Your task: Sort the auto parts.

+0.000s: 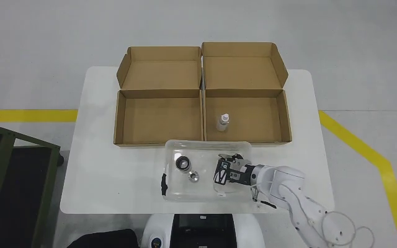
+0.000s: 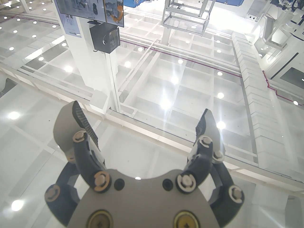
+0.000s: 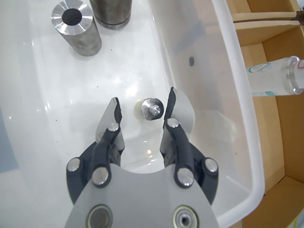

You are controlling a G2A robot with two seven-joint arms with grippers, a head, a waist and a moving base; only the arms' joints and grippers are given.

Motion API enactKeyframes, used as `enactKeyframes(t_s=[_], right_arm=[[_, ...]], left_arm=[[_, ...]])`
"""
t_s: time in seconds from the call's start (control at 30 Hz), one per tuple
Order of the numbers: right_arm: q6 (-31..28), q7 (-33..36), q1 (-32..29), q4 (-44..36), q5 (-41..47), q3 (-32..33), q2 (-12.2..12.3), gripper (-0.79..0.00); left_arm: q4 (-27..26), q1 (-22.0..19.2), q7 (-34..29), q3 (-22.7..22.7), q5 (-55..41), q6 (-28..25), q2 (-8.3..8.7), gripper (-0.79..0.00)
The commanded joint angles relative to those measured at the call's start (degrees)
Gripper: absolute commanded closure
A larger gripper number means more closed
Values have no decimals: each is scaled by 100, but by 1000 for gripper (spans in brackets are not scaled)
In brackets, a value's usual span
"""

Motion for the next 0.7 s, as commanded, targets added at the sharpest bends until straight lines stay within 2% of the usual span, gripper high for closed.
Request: enactKeyframes(t_s=[0.0, 0.03, 0.07, 0.37, 0.67], right_arm=[[9, -8, 19, 18, -17, -15, 1, -142], [12, -12, 29, 17, -22, -18, 1, -49], [16, -9, 43, 5, -45, -20, 2, 0], [-14, -174, 68, -377, 97, 48, 18, 0], [123, -407, 25, -975, 605, 225, 26, 0]], left_arm=[[0, 0, 0, 0, 0, 0, 0, -785], [0, 0, 0, 0, 0, 0, 0, -785], [0, 0, 0, 0, 0, 0, 0, -785], [0, 0, 0, 0, 0, 0, 0, -785], [0, 0, 0, 0, 0, 0, 0, -785]])
